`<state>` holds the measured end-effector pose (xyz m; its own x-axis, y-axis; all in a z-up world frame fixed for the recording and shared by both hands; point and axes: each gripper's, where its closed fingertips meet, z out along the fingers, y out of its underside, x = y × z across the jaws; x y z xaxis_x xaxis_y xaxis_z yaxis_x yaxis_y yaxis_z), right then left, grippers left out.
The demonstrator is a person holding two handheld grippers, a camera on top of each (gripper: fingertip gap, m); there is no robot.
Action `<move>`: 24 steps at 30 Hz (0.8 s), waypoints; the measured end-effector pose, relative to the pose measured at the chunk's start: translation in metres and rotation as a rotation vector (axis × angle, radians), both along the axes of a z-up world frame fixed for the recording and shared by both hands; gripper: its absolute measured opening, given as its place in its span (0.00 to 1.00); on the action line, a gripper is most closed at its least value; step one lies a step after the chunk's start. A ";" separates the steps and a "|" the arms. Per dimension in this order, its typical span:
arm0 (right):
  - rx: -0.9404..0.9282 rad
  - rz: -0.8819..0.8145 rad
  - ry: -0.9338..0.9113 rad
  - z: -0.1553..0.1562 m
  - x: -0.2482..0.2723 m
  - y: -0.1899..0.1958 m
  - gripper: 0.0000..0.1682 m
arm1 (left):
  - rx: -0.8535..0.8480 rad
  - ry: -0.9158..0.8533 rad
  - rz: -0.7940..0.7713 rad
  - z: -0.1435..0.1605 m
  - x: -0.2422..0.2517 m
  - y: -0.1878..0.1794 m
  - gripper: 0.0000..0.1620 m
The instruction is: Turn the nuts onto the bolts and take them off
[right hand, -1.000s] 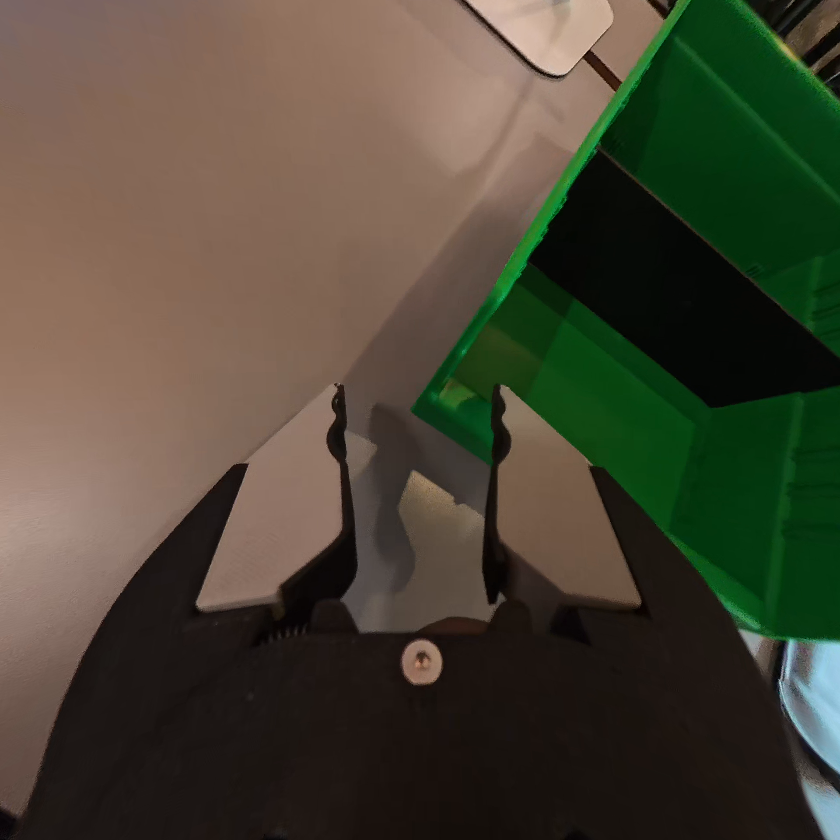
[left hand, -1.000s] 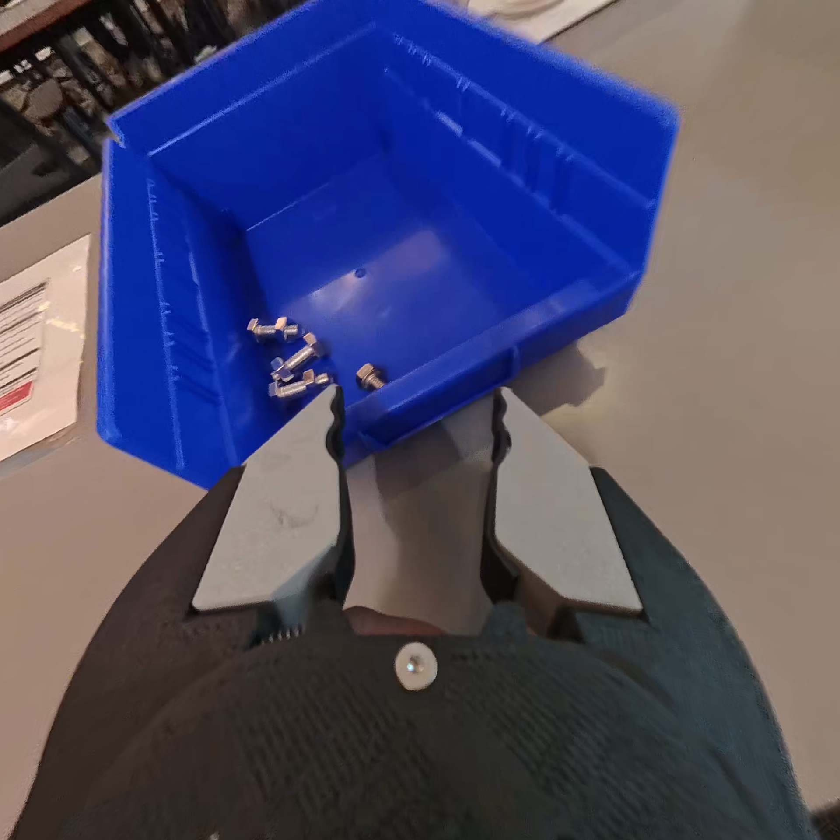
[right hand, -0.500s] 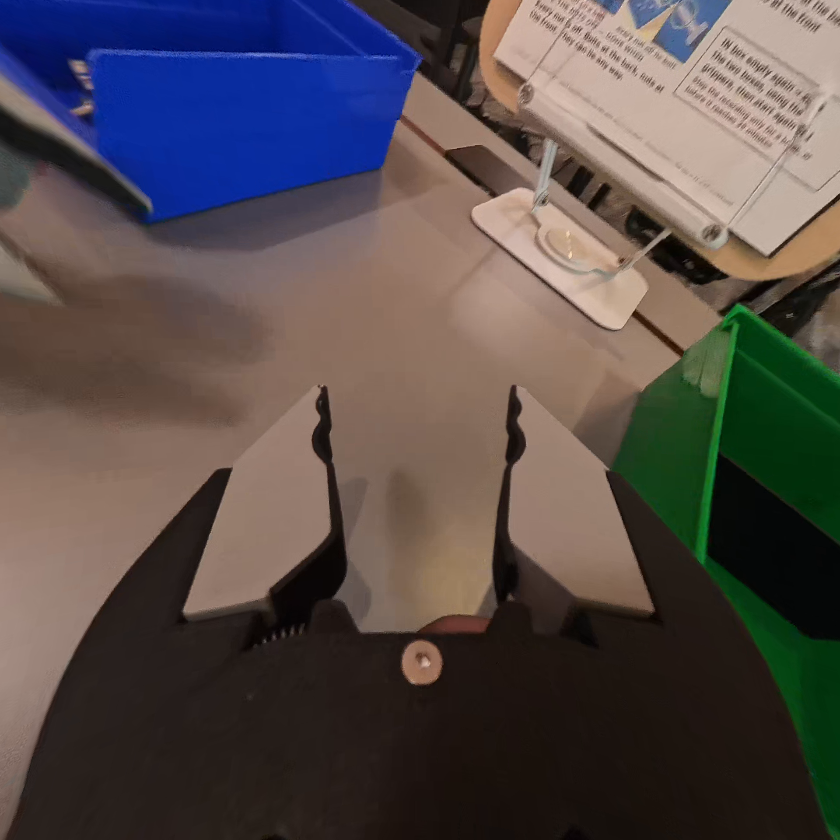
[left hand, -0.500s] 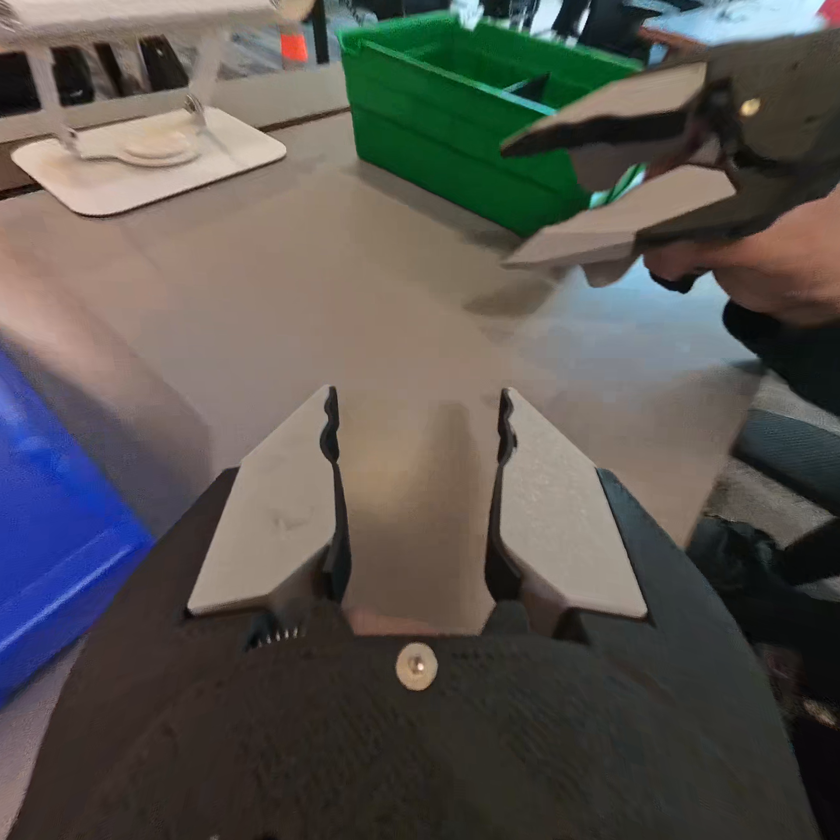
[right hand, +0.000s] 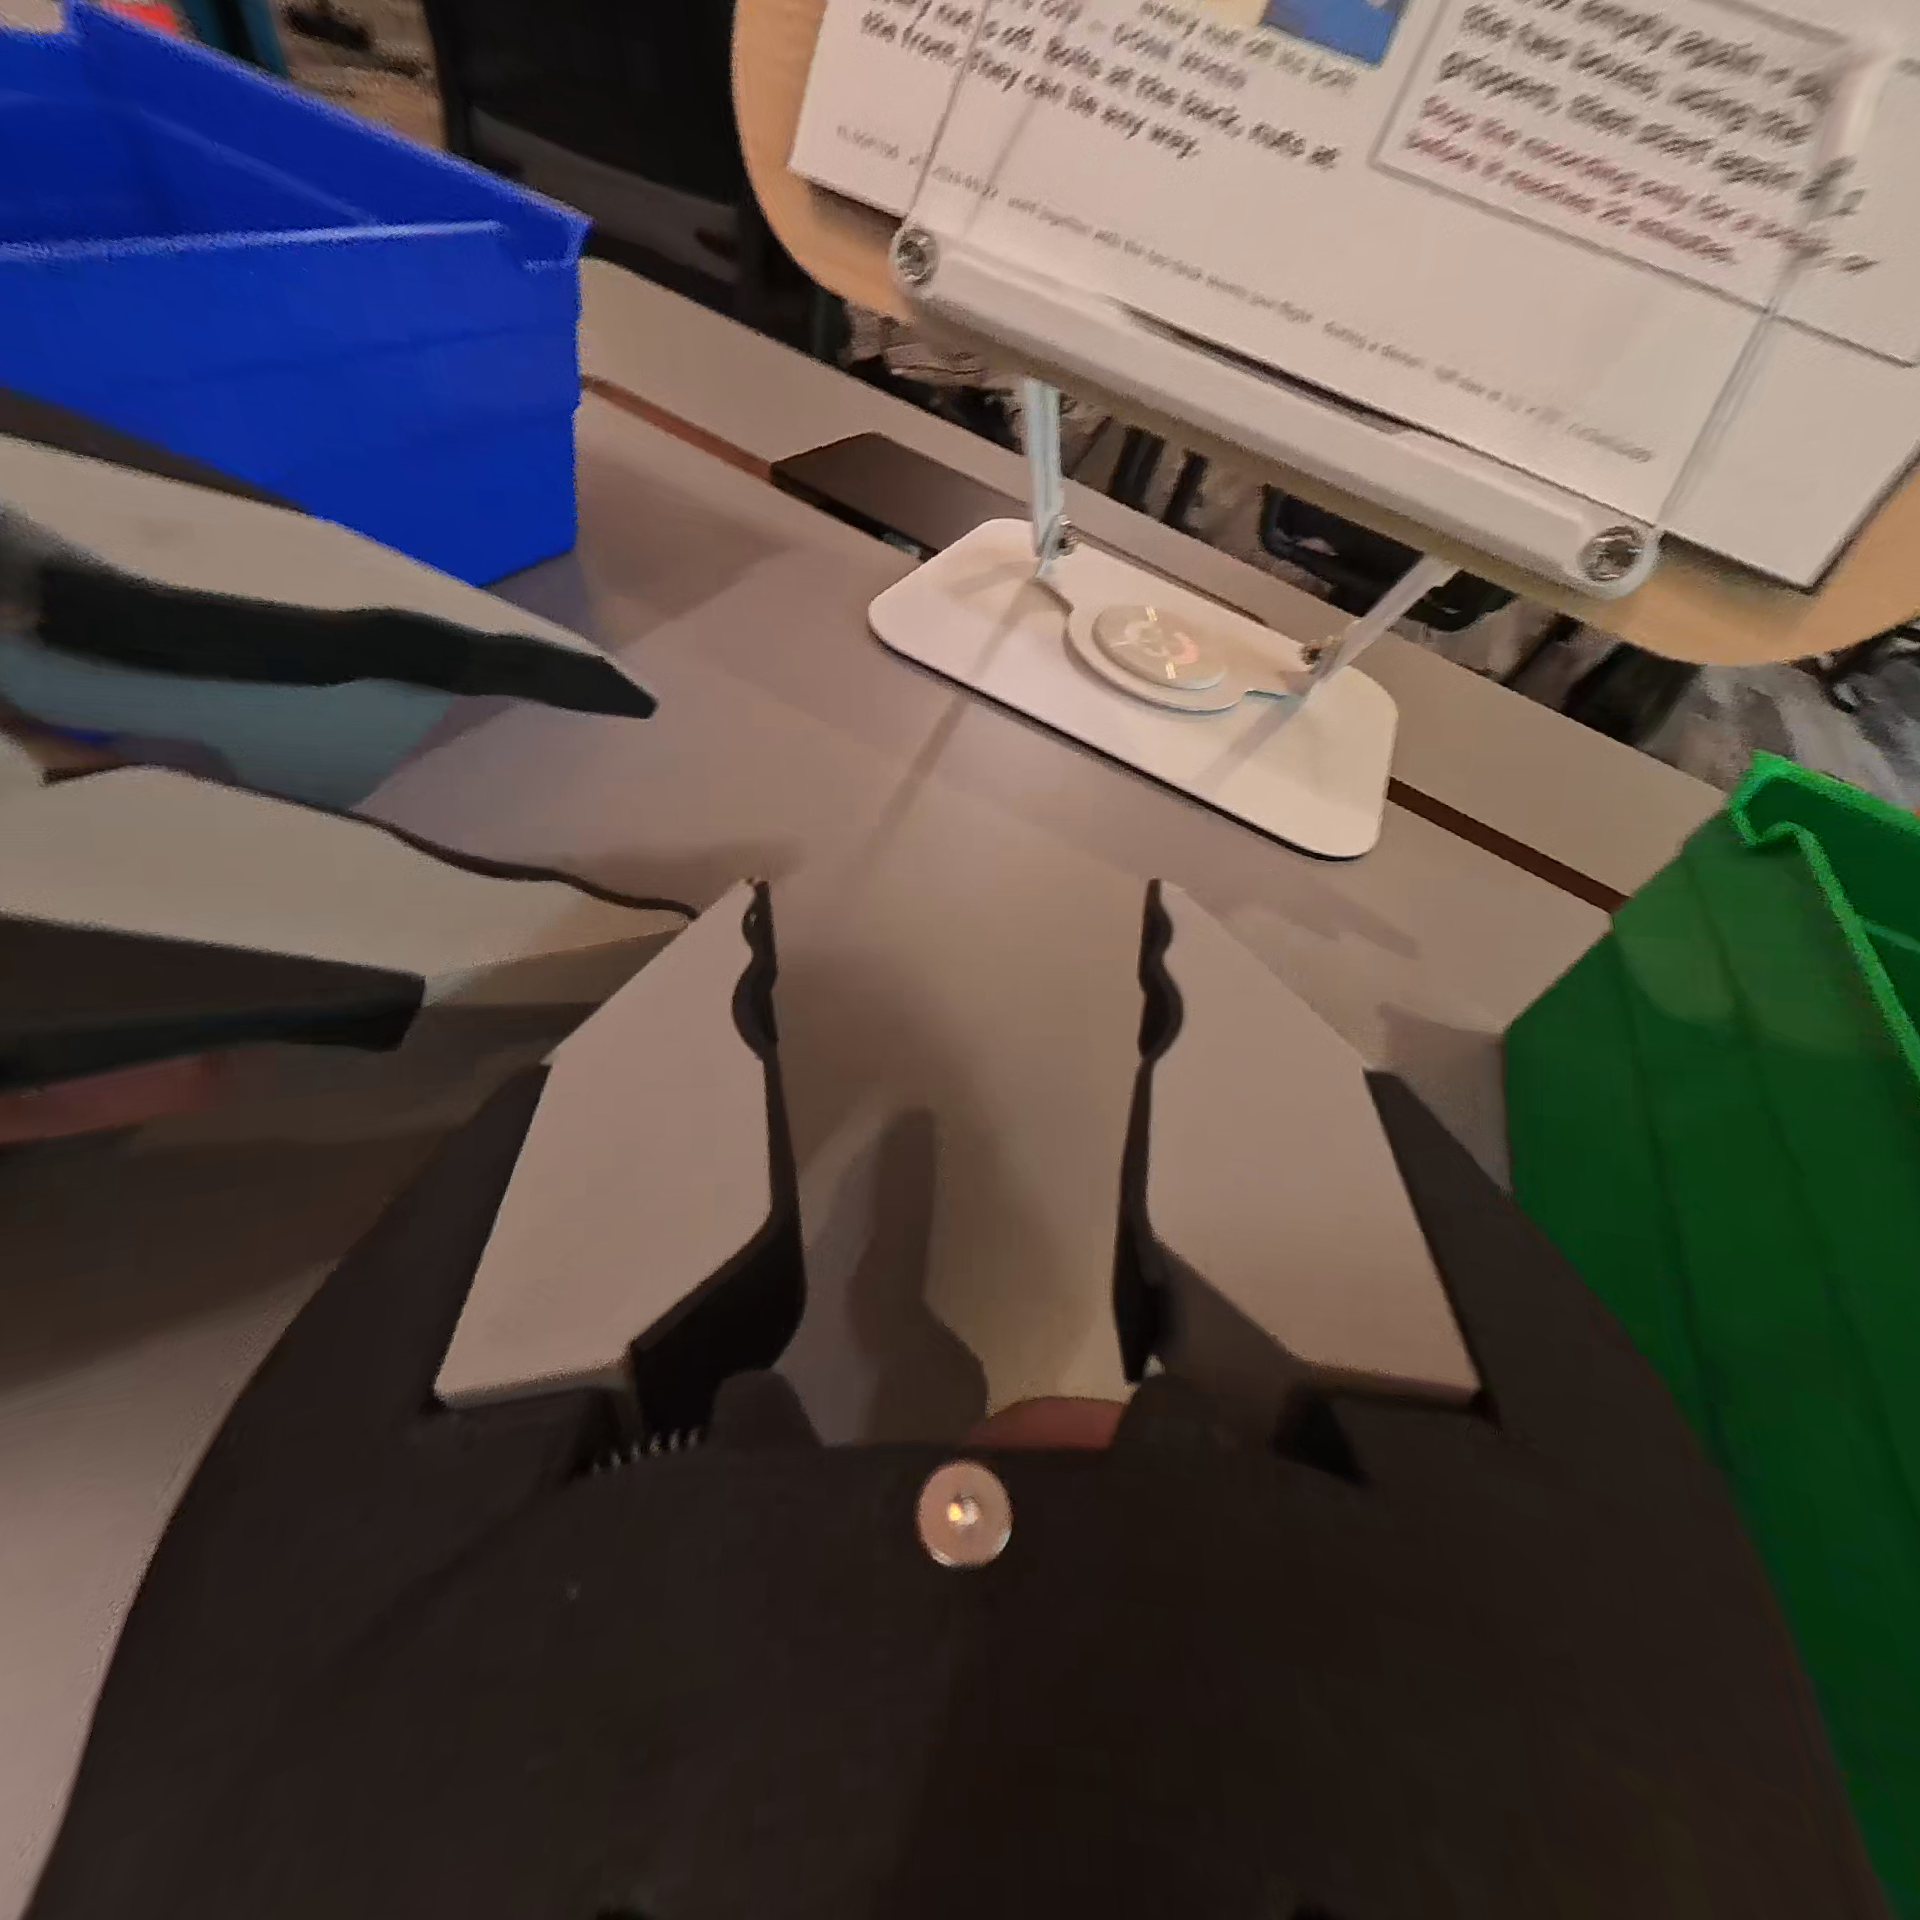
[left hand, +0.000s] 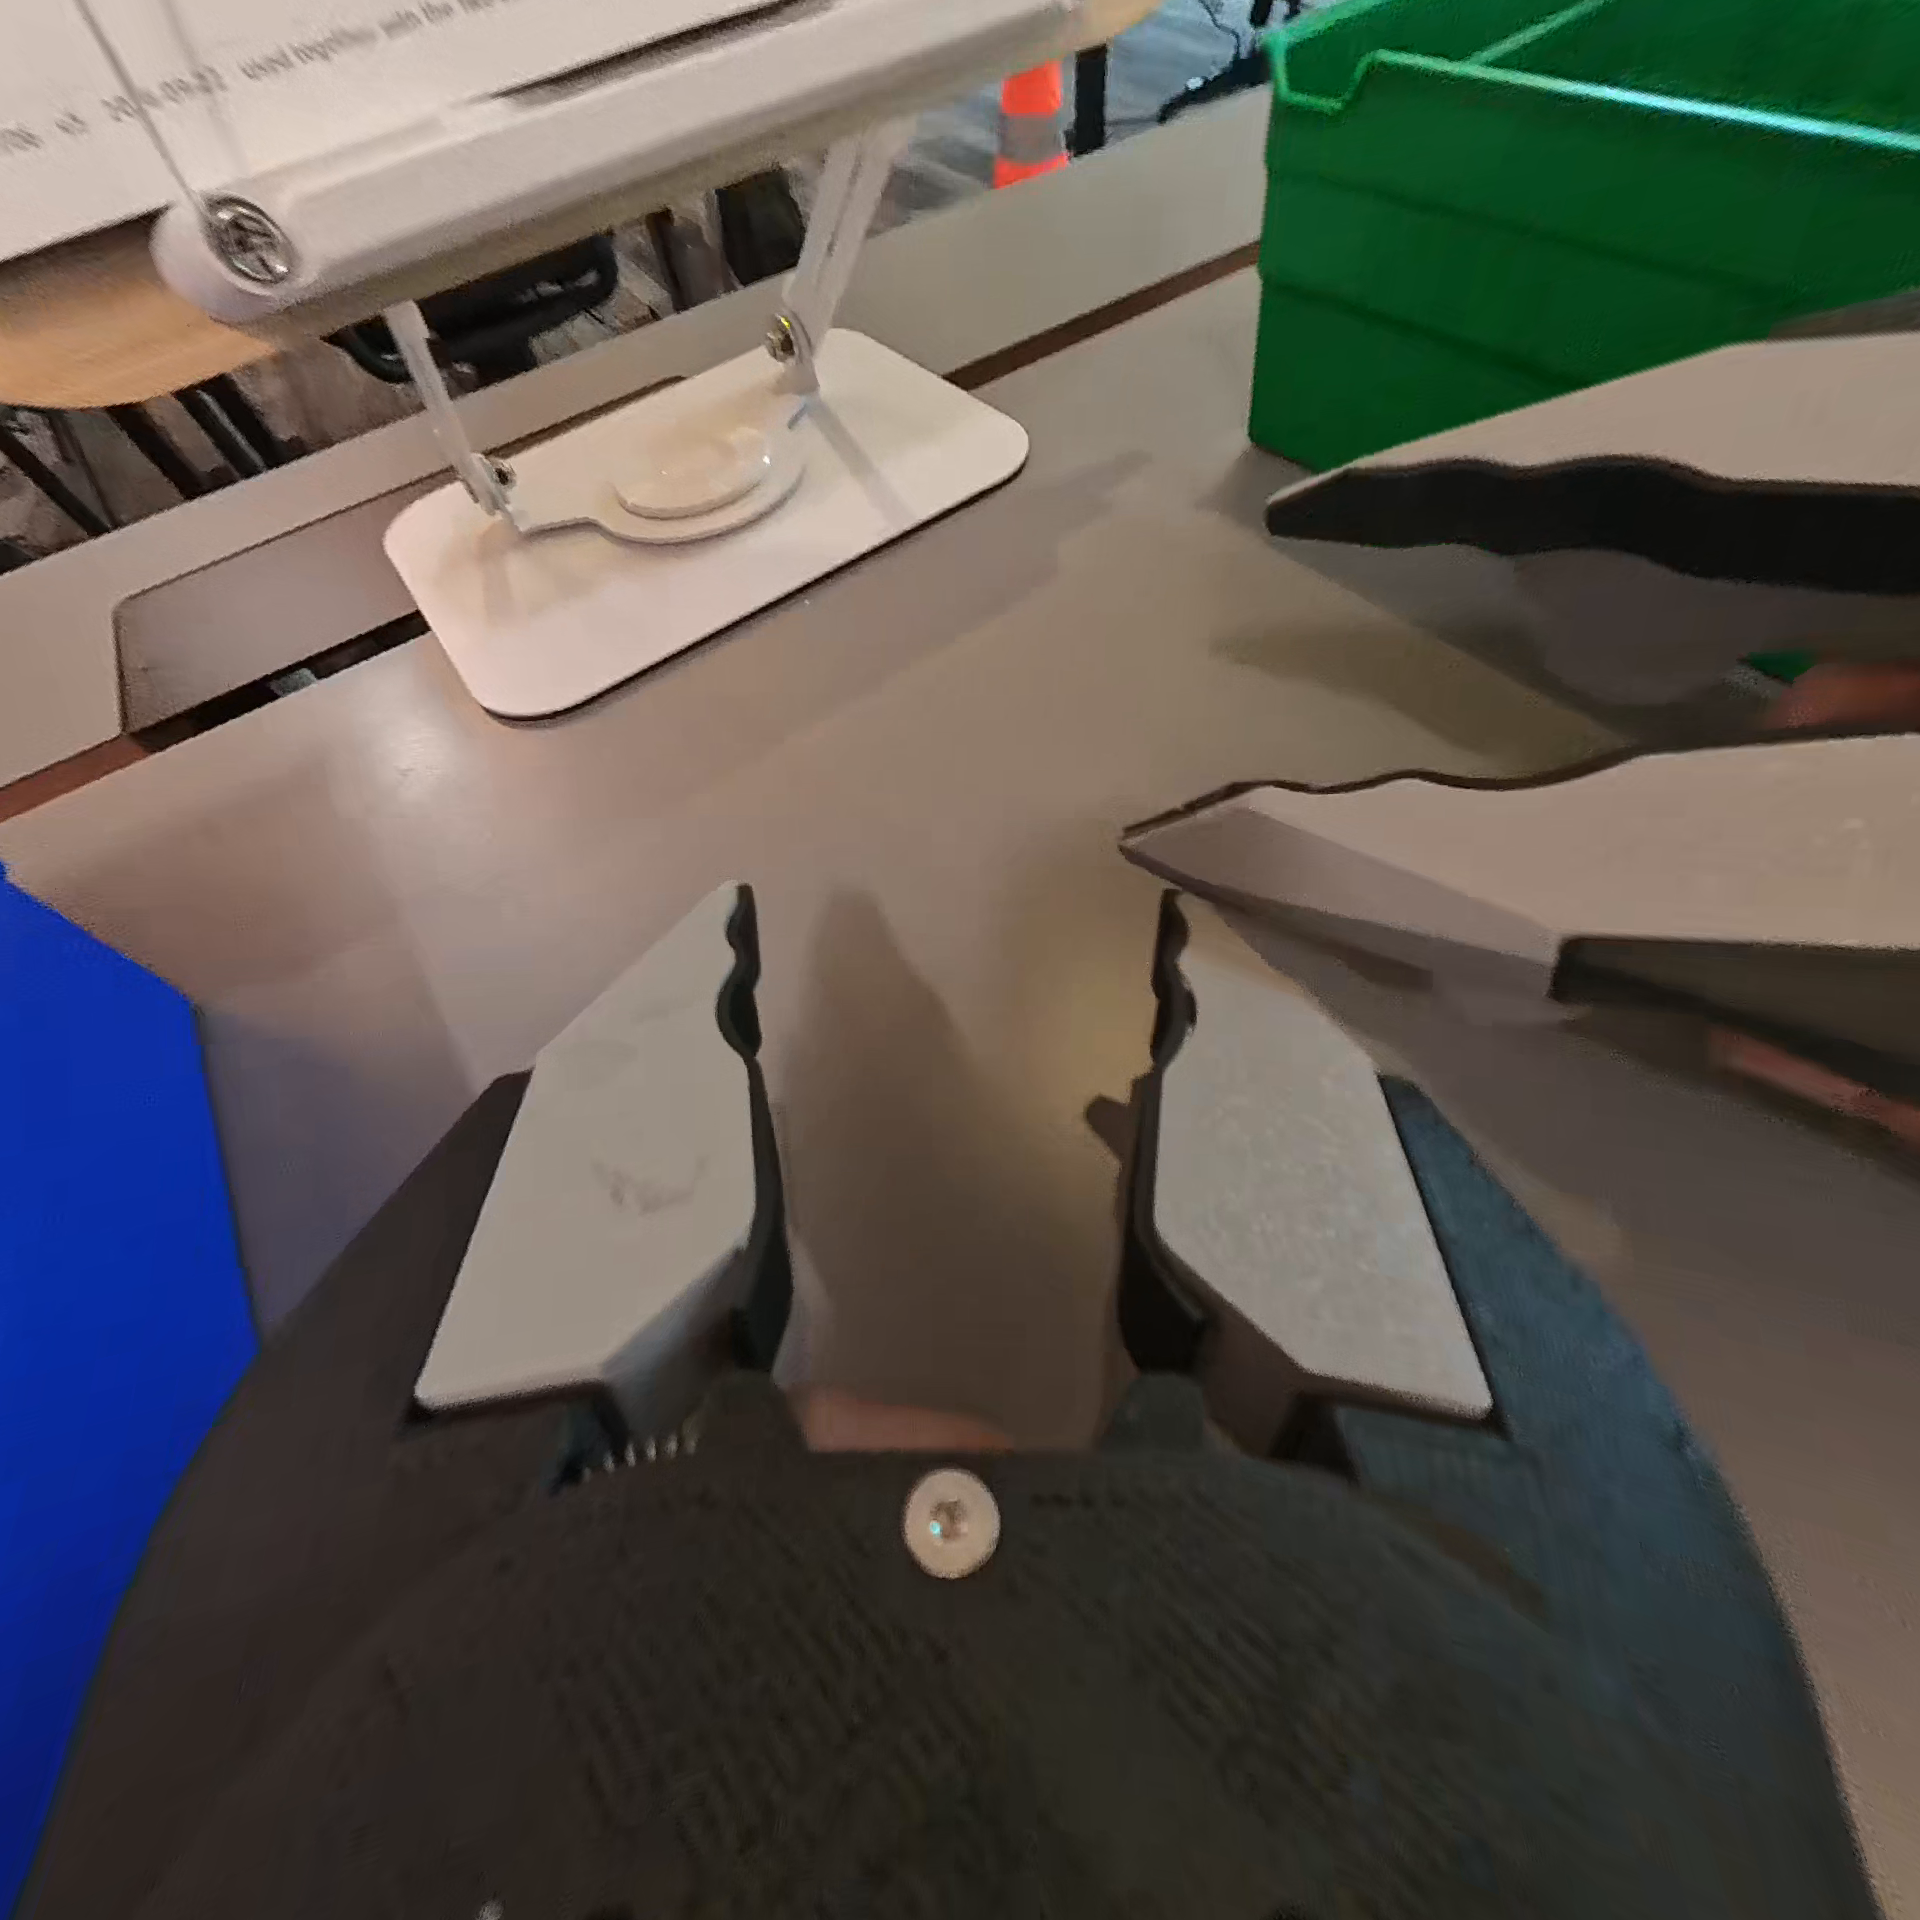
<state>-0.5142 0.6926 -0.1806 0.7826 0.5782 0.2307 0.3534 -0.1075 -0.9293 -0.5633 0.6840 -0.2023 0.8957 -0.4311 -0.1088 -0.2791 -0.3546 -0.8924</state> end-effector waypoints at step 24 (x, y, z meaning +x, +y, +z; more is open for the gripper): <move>-0.001 0.226 0.036 0.002 -0.002 -0.027 0.43 | 0.077 -0.079 -0.050 0.014 -0.006 -0.025 0.46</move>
<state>-0.5164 0.6652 -0.1782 0.6411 0.7399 0.2039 0.3348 -0.0305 -0.9418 -0.5691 0.6594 -0.1880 0.8805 -0.4683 -0.0729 -0.2219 -0.2713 -0.9366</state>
